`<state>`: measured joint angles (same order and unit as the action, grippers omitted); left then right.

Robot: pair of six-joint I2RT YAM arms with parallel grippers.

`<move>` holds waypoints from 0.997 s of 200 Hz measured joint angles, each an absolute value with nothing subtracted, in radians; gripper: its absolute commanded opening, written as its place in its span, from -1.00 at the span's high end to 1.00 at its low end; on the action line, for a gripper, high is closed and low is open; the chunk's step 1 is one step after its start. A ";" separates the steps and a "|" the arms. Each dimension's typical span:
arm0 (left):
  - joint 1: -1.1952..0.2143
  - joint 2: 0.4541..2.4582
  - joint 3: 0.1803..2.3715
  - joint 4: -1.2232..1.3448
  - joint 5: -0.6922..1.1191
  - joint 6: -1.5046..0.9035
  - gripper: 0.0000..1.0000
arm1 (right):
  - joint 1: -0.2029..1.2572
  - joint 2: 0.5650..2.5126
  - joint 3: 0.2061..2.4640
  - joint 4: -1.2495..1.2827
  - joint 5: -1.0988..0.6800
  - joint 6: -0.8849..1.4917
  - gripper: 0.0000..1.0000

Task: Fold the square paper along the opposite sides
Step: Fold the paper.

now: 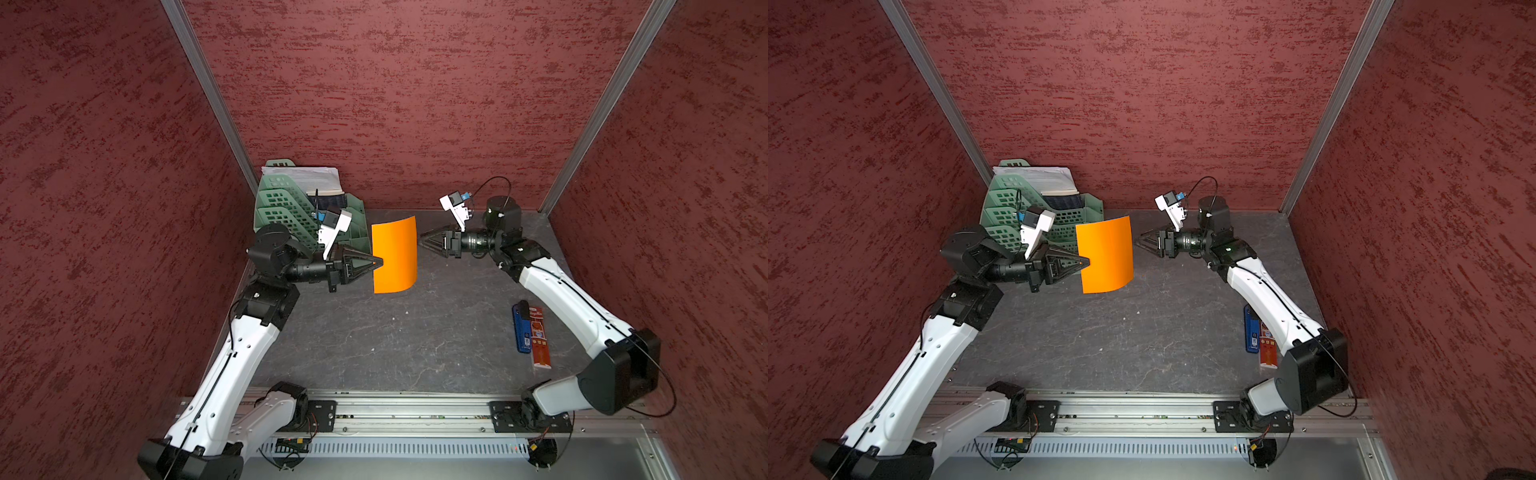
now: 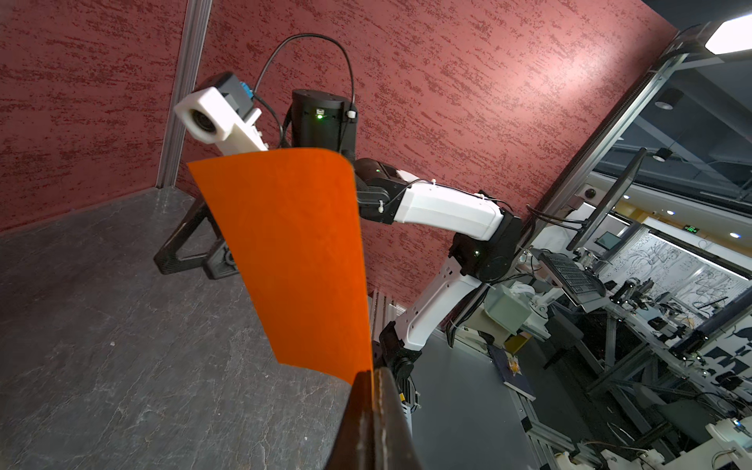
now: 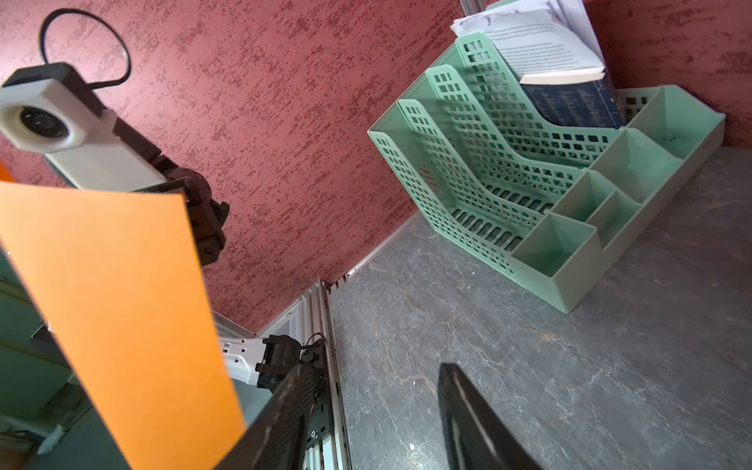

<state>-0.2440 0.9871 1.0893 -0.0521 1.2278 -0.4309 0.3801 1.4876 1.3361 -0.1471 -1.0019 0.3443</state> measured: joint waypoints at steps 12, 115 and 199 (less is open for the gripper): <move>-0.244 0.987 1.089 -0.044 1.230 -0.432 1.00 | 0.379 1.513 1.335 -0.124 -1.012 0.366 -0.08; -0.244 1.016 1.045 0.052 1.206 -0.472 1.00 | 0.419 1.522 1.309 0.056 -1.079 0.498 -0.12; -0.213 1.032 1.044 -0.030 1.135 -0.421 1.00 | 0.432 1.438 1.285 0.058 -1.099 0.508 -0.15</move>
